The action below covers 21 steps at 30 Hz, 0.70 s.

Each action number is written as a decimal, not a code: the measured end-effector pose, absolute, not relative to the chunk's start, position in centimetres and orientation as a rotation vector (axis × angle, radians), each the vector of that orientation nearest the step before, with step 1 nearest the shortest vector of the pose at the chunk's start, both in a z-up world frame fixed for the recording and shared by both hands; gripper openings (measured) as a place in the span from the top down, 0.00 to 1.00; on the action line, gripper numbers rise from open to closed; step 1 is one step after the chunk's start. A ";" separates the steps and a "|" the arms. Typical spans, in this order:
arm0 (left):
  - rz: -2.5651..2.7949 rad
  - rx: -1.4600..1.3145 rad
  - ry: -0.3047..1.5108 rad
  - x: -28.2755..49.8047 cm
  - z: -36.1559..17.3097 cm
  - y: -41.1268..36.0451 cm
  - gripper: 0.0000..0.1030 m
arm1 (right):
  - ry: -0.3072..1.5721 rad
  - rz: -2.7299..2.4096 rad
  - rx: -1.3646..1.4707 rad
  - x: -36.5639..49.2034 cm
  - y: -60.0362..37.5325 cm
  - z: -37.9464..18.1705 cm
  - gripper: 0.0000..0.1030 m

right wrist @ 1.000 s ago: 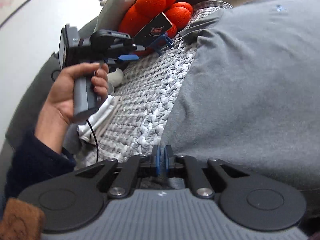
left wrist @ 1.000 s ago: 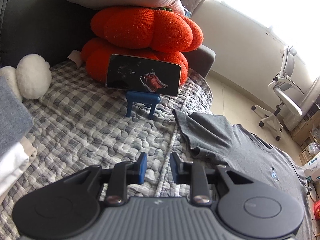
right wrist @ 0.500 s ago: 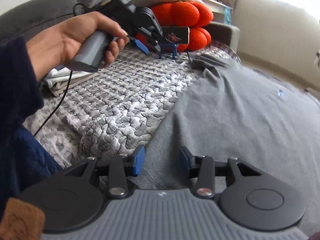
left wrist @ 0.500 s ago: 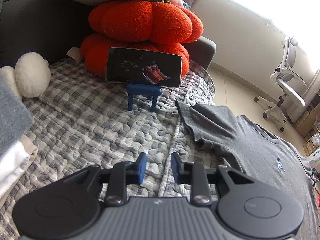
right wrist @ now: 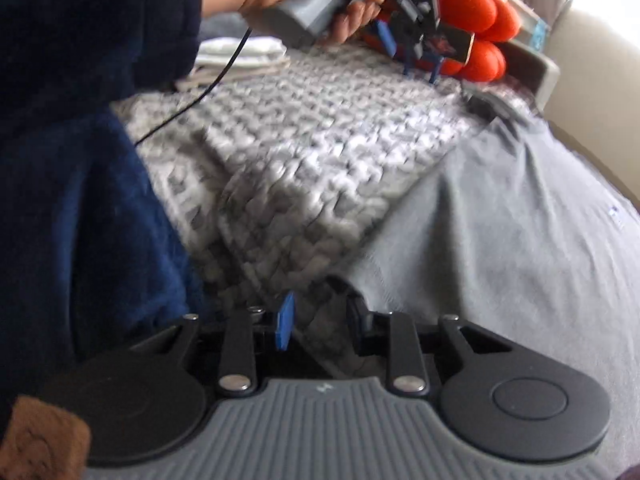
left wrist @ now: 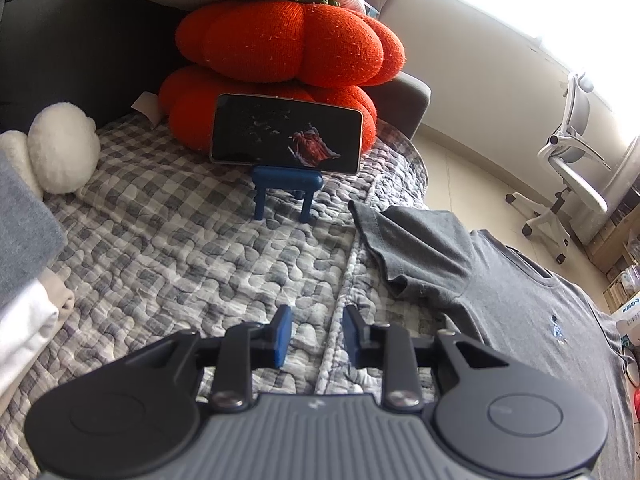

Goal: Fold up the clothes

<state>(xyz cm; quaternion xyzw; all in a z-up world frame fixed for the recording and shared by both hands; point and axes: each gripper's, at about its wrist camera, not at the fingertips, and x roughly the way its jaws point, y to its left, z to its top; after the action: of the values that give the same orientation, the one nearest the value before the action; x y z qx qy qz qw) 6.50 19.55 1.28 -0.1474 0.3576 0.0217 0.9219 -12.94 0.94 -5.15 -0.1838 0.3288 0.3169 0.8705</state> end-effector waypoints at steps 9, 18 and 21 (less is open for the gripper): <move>0.046 -0.296 0.736 6.5 1.3 19.5 0.71 | 0.587 0.611 -0.413 -13.4 1.3 -4.2 0.72; 0.041 -0.292 0.741 6.5 1.2 19.4 0.69 | 0.587 0.599 -0.414 -13.6 1.3 -3.3 0.72; 0.039 -0.292 0.742 6.6 1.2 19.4 0.69 | 0.601 0.588 -0.421 -13.7 1.3 -3.2 0.72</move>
<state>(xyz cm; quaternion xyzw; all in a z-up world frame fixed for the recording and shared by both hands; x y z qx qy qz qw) 6.59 19.42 1.22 -0.1423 0.3612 0.0189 0.9214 -13.67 1.26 -3.20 -0.2030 0.2895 0.2833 0.8915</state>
